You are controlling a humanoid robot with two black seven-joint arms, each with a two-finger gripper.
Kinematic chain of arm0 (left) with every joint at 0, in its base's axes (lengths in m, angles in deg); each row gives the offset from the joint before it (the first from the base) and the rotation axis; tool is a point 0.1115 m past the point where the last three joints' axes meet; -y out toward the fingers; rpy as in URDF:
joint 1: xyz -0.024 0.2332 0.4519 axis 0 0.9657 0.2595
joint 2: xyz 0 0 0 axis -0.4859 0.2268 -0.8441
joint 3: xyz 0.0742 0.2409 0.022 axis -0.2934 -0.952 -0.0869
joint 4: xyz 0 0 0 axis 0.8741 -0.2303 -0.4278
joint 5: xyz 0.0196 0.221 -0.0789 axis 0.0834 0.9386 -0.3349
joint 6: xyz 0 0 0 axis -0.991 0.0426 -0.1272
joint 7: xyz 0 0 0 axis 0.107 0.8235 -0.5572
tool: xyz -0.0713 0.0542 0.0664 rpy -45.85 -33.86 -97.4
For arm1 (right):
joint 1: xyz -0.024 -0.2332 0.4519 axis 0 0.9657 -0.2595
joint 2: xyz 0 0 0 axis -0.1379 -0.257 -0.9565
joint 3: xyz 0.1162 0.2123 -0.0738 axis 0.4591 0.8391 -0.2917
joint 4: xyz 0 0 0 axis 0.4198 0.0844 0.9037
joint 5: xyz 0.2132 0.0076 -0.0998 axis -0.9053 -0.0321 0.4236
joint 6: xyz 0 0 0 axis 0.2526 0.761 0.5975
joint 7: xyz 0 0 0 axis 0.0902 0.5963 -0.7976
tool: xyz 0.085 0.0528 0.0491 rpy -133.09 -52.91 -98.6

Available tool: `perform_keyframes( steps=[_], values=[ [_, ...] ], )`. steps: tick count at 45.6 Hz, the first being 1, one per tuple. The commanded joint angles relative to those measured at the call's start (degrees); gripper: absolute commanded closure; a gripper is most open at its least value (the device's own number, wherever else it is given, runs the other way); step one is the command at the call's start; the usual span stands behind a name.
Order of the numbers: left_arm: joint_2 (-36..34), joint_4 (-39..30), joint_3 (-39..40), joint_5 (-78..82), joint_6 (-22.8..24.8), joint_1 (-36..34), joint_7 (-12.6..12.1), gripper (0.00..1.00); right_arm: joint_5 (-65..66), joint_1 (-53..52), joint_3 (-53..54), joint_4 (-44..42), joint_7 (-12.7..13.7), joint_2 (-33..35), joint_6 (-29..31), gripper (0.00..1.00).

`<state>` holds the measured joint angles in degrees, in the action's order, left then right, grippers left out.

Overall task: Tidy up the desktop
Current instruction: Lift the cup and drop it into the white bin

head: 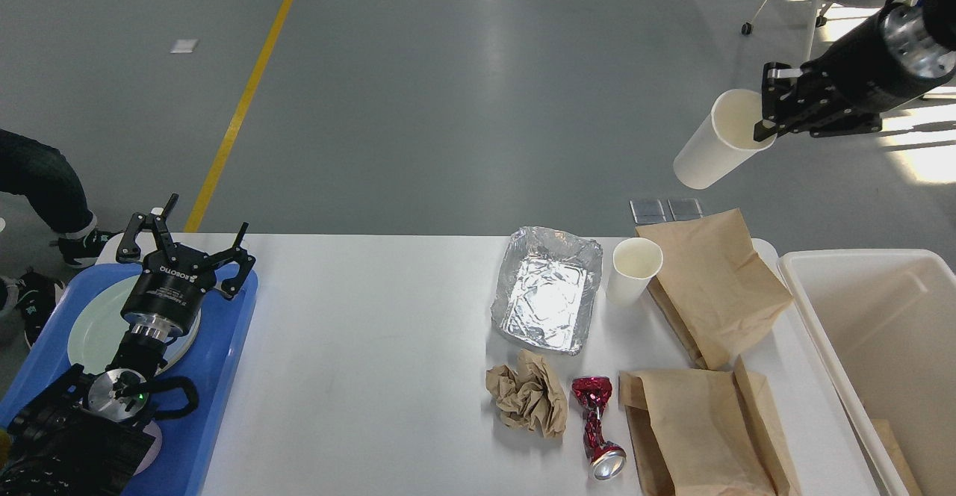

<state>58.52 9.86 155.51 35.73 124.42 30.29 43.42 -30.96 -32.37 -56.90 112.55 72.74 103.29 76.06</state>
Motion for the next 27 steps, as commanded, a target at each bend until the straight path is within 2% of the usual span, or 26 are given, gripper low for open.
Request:
perform_keyframes(
  steps=[1, 8, 19, 27],
  values=[
    [0.0, 0.0, 0.0, 0.0, 0.0, -0.04, 0.0, 0.03, 0.36, 0.45, -0.34, -0.77, 0.09, 3.21, -0.64, 1.0],
    [0.0, 0.0, 0.0, 0.0, 0.0, -0.04, 0.0, 0.03, 0.71, 7.91, -1.13, -4.72, 0.09, 6.47, -5.64, 1.0],
    [0.0, 0.0, 0.0, 0.0, 0.0, 0.05, 0.0, 0.03, 0.71, 26.19, -0.78, -18.43, 0.09, 7.79, -12.68, 1.0],
    [0.0, 0.0, 0.0, 0.0, 0.0, -0.04, 0.0, 0.03, 0.62, 39.99, -0.34, -19.85, 0.09, 7.79, -23.3, 1.0]
  ],
)
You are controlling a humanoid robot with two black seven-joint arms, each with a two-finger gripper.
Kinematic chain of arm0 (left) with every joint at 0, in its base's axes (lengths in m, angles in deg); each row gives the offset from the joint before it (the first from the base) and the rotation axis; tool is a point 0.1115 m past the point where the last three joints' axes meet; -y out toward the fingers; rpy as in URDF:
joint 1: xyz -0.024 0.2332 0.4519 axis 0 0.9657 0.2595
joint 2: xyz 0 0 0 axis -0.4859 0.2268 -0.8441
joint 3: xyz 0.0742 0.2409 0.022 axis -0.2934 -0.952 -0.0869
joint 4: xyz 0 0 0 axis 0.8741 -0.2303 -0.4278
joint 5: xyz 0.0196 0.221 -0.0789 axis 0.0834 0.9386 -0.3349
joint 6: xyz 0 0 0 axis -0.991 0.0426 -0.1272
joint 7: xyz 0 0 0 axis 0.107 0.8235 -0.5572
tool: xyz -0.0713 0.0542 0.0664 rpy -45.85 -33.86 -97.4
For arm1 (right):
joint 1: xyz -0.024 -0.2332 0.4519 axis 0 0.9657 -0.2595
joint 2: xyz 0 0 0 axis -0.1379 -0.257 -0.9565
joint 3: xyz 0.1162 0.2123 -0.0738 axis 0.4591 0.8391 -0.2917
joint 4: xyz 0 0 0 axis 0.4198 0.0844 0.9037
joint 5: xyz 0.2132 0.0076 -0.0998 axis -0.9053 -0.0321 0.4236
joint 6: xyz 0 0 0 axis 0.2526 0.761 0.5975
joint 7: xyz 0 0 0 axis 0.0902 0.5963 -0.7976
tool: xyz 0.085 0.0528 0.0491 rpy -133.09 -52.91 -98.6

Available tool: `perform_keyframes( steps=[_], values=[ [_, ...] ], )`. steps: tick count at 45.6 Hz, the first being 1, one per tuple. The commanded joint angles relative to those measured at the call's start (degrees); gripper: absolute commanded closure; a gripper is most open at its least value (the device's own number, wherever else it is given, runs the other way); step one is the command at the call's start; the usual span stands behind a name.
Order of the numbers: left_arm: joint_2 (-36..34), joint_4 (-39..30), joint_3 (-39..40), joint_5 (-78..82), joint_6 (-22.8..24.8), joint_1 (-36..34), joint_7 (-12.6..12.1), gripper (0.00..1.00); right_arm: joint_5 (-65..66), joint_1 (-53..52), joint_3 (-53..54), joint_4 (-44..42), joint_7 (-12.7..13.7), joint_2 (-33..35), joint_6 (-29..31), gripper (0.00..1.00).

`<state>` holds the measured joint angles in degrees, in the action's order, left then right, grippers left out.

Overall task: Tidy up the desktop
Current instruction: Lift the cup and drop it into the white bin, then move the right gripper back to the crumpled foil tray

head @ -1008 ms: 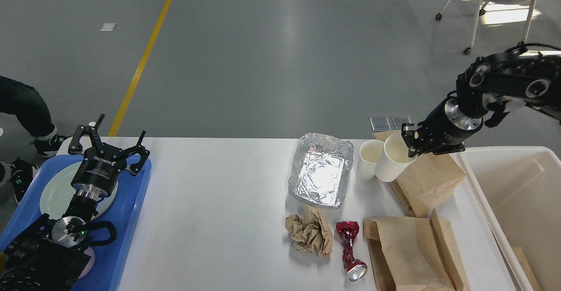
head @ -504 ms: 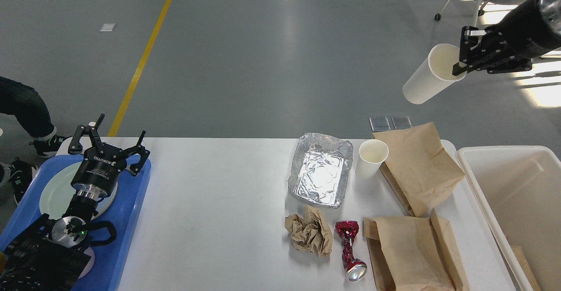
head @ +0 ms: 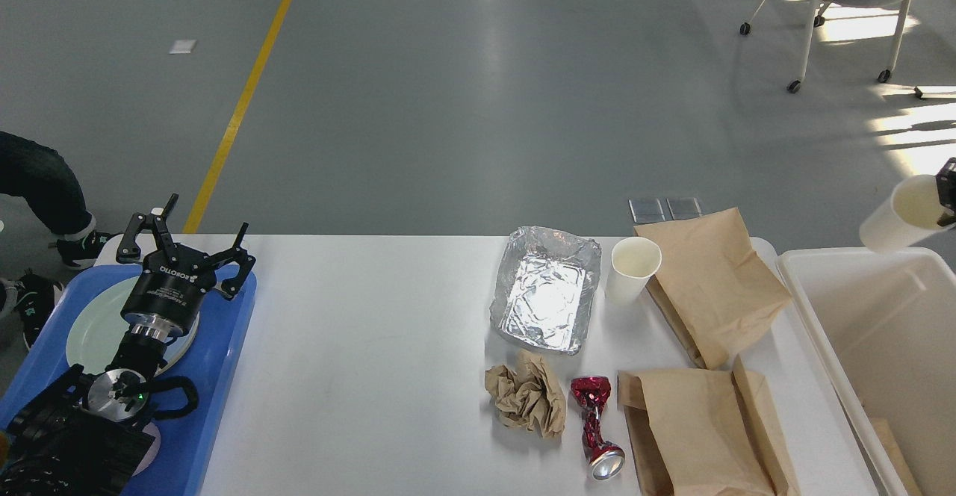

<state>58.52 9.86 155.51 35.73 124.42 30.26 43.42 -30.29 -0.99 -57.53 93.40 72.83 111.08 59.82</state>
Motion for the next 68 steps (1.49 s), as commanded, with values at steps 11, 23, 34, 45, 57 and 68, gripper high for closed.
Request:
perform_keyframes(
  steps=[11, 23, 34, 45, 57, 68],
  values=[
    [0.0, 0.0, 0.0, 0.0, 0.0, 0.0, 0.0, 0.03, -0.92, 19.78, 0.64, -0.61, 0.0, -1.59, -19.03, 0.22],
    [0.0, 0.0, 0.0, 0.0, 0.0, 0.0, 0.0, 0.03, -1.1, 22.68, 0.64, 0.09, 0.0, -3.35, -23.96, 0.0],
    [0.0, 0.0, 0.0, 0.0, 0.0, 0.09, 0.0, 0.03, -7.25, 17.07, -0.15, 0.53, 0.0, -8.0, -23.34, 0.0],
    [0.0, 0.0, 0.0, 0.0, 0.0, 0.0, 0.0, 0.03, -7.43, 1.25, -6.64, 1.49, 0.7, -16.43, -16.76, 0.0],
    [0.0, 0.0, 0.0, 0.0, 0.0, 0.0, 0.0, 0.03, -7.78, -11.15, -12.63, 4.04, 0.61, -28.56, 0.72, 0.0],
    [0.0, 0.0, 0.0, 0.0, 0.0, 0.0, 0.0, 0.03, -12.52, -22.13, -14.83, 14.4, 0.53, -30.68, 10.67, 0.0]
  ],
)
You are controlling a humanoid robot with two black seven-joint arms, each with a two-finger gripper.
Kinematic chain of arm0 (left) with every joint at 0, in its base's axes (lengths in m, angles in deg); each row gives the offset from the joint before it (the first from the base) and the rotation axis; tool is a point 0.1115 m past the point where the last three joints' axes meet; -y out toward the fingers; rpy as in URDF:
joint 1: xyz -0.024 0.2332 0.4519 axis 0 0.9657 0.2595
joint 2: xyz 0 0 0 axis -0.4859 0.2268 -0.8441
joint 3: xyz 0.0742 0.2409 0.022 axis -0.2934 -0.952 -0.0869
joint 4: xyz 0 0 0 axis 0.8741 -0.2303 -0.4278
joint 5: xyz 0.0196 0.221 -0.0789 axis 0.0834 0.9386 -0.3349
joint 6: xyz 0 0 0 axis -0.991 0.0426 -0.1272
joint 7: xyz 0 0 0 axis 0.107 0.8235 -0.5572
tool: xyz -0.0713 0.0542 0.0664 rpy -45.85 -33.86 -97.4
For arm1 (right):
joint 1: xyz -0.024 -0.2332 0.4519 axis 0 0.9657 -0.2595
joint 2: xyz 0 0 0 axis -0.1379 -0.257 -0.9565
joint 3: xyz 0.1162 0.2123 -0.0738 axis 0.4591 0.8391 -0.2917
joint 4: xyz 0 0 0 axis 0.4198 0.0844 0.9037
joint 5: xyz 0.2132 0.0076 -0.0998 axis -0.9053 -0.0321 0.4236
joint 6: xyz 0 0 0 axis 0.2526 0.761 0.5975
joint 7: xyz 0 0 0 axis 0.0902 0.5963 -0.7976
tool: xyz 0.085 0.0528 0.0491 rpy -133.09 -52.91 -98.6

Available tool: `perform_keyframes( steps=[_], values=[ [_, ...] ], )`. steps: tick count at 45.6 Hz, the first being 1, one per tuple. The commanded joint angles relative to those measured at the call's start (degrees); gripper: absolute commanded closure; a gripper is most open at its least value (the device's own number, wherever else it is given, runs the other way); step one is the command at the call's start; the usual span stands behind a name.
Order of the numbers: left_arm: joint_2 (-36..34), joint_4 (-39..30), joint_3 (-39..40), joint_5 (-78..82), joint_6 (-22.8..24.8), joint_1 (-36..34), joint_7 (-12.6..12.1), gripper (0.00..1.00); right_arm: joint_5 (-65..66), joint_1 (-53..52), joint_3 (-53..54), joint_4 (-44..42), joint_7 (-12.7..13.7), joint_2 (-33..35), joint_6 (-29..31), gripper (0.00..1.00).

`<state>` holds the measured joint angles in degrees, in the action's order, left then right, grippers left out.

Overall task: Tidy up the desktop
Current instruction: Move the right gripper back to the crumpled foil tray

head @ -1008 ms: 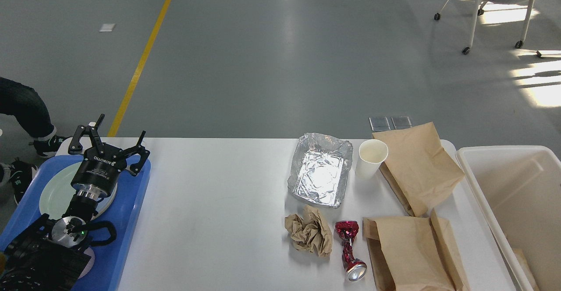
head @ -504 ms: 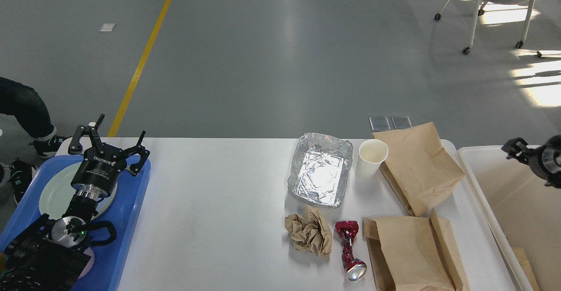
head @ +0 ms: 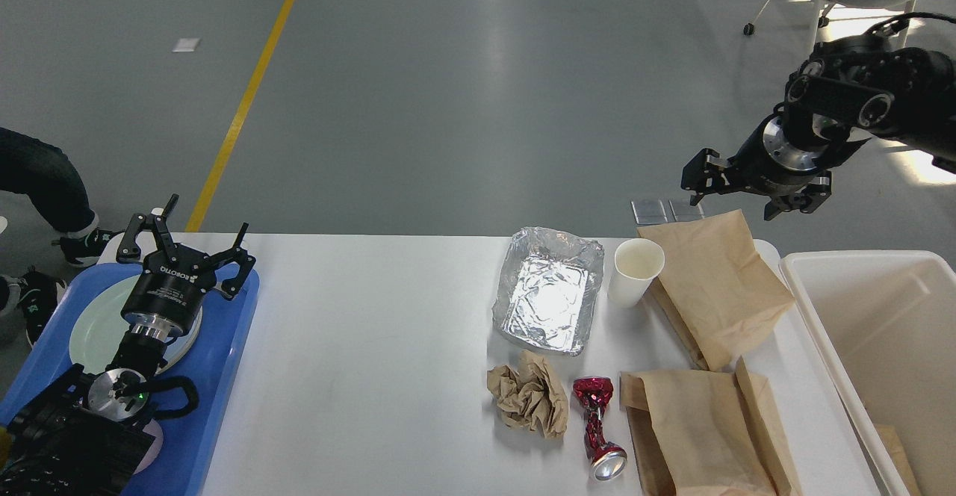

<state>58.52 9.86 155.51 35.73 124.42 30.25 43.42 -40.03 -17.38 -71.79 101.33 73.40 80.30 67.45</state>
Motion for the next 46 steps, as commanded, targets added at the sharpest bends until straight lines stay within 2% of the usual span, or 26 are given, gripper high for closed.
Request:
perform_keyframes(
  steps=[1, 9, 16, 23, 31, 36, 46],
  values=[
    [0.0, 0.0, 0.0, 0.0, 0.0, 0.0, 0.0, 0.03, -3.22, -6.88, -0.65, 8.05, -0.04, 0.28, 3.3, 0.0],
    [0.0, 0.0, 0.0, 0.0, 0.0, 0.09, 0.0, 0.03, -3.93, -17.17, -1.62, 19.04, -0.13, 3.18, 4.36, 0.0],
    [0.0, 0.0, 0.0, 0.0, 0.0, 0.09, 0.0, 0.03, -3.93, -17.62, -0.83, 19.93, -0.13, 3.18, 3.13, 0.0],
    [0.0, 0.0, 0.0, 0.0, 0.0, 0.0, 0.0, 0.03, -3.93, -7.96, 1.89, 17.83, -0.13, 2.74, 0.94, 0.0],
    [0.0, 0.0, 0.0, 0.0, 0.0, 0.0, 0.0, 0.03, -3.93, 1.88, 7.78, 15.8, -0.13, 1.86, -9.07, 0.0],
    [0.0, 0.0, 0.0, 0.0, 0.0, 0.0, 0.0, 0.03, -3.84, 7.51, 10.86, 13.61, -0.13, 0.11, -12.86, 0.0],
    [0.0, 0.0, 0.0, 0.0, 0.0, 0.0, 0.0, 0.03, -3.75, 16.04, 12.44, 5.08, -0.13, -5.43, -15.15, 0.0]
  ],
)
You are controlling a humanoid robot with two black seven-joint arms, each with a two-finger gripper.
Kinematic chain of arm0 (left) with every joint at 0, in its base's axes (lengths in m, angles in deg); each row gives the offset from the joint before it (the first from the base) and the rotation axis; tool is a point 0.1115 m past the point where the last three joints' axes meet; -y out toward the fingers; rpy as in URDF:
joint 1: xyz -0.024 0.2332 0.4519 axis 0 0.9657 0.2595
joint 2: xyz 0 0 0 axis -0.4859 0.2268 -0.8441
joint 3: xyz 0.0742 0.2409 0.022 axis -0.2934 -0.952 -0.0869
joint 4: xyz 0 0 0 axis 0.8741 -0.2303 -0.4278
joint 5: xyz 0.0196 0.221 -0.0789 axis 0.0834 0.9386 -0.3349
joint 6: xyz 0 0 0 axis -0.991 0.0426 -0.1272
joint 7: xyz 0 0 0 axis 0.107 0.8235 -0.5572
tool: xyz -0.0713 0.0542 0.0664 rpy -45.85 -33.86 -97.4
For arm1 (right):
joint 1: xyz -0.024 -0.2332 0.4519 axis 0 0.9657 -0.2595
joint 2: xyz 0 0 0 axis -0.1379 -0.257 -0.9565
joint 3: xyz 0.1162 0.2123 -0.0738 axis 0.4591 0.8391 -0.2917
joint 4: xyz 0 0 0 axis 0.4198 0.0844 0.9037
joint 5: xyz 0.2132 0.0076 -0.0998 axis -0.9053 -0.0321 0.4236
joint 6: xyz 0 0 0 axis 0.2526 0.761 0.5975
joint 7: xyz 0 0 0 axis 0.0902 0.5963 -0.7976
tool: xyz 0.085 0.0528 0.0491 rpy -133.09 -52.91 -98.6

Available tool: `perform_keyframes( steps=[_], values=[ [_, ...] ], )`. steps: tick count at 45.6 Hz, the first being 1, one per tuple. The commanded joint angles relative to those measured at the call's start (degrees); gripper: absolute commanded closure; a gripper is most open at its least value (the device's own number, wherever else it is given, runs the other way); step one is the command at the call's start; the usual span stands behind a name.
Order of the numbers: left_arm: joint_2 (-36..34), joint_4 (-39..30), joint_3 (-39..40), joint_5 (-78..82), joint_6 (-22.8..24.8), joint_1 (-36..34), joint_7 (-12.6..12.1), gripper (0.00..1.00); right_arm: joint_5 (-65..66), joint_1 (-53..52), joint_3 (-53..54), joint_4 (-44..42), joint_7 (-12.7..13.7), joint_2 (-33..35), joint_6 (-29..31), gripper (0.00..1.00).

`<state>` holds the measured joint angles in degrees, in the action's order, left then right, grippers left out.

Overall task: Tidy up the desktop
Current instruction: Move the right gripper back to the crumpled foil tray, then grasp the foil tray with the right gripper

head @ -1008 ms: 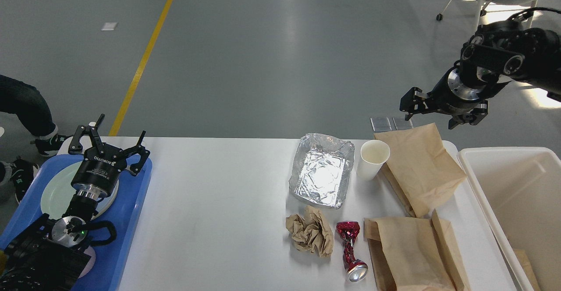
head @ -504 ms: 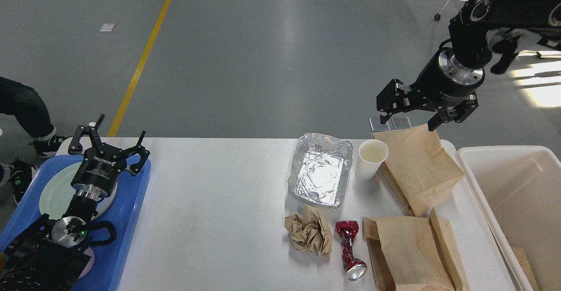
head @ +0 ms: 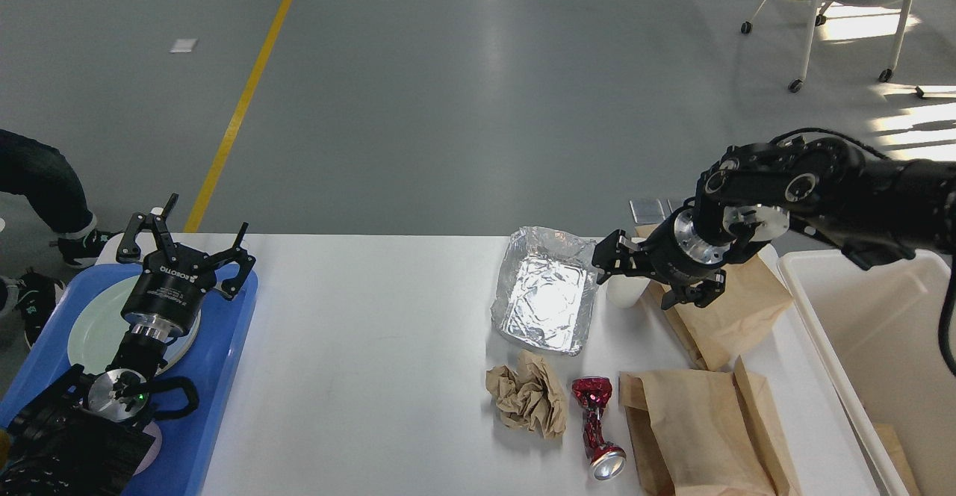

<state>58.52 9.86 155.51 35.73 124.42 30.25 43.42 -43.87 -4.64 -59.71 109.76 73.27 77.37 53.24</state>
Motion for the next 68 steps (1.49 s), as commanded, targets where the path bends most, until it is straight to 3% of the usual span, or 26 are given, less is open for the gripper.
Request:
perform_keyframes(
  steps=[1, 10, 22, 37, 44, 51, 52, 60, 68],
  values=[
    [0.0, 0.0, 0.0, 0.0, 0.0, 0.0, 0.0, 0.03, 0.09, 3.74, 0.36, -3.52, 0.0, -2.95, -1.21, 0.0],
    [0.0, 0.0, 0.0, 0.0, 0.0, 0.0, 0.0, 0.03, 1.05, 7.35, -0.78, -3.7, 0.09, -7.78, -12.54, 0.02],
    [0.0, 0.0, 0.0, 0.0, 0.0, 0.0, 0.0, 0.03, 1.14, 10.16, -0.69, -4.23, -0.09, -8.4, -13.6, 0.02],
    [0.0, 0.0, 0.0, 0.0, 0.0, 0.0, 0.0, 0.03, 1.05, 17.37, -0.25, -14.68, -0.09, -14.46, -16.06, 0.02],
    [0.0, 0.0, 0.0, 0.0, 0.0, 0.0, 0.0, 0.03, 1.14, 19.65, -0.78, -17.76, -0.09, -16.39, -19.92, 0.12],
    [0.0, 0.0, 0.0, 0.0, 0.0, 0.0, 0.0, 0.03, 1.05, 21.33, -0.52, -18.38, -0.17, -16.75, -22.83, 0.13],
    [0.0, 0.0, 0.0, 0.0, 0.0, 0.0, 0.0, 0.03, 1.05, 21.33, -0.43, -18.38, -0.17, -16.75, -22.92, 0.15],
    [0.0, 0.0, 0.0, 0.0, 0.0, 0.09, 0.0, 0.03, 1.05, 21.5, 0.98, -18.03, -0.44, -16.75, -23.45, 0.66],
    [0.0, 0.0, 0.0, 0.0, 0.0, 0.09, 0.0, 0.03, 1.05, 21.85, 2.03, -17.76, -0.44, -16.84, -23.45, 1.0]
  ],
)
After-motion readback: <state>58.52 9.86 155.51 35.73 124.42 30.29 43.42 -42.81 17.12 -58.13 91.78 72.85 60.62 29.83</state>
